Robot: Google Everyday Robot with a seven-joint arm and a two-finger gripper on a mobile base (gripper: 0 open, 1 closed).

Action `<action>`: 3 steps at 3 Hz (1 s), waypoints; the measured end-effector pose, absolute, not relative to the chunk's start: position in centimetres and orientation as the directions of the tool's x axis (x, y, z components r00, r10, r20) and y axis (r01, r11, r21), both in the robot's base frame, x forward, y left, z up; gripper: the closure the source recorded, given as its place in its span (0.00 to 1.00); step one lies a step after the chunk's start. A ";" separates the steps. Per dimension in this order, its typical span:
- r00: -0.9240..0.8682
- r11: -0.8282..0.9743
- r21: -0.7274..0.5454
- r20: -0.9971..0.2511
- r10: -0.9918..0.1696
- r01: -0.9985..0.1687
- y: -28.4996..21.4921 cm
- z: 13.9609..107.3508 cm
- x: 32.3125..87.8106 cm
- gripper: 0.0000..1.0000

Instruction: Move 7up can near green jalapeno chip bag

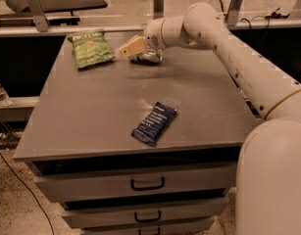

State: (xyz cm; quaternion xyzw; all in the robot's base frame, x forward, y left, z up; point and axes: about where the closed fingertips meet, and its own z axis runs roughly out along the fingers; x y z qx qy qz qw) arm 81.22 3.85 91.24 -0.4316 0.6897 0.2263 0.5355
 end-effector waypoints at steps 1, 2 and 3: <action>-0.078 0.537 -0.135 -0.932 -0.355 -0.833 2.9 90.4 80.6 0.00; -0.102 0.551 -0.120 -0.929 -0.355 -0.826 1.7 89.7 79.9 0.00; -0.093 0.571 -0.125 -0.937 -0.337 -0.811 -0.3 91.0 79.5 0.00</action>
Offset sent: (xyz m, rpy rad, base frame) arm -0.0200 -0.0425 -0.0200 -0.0068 0.0574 -0.0629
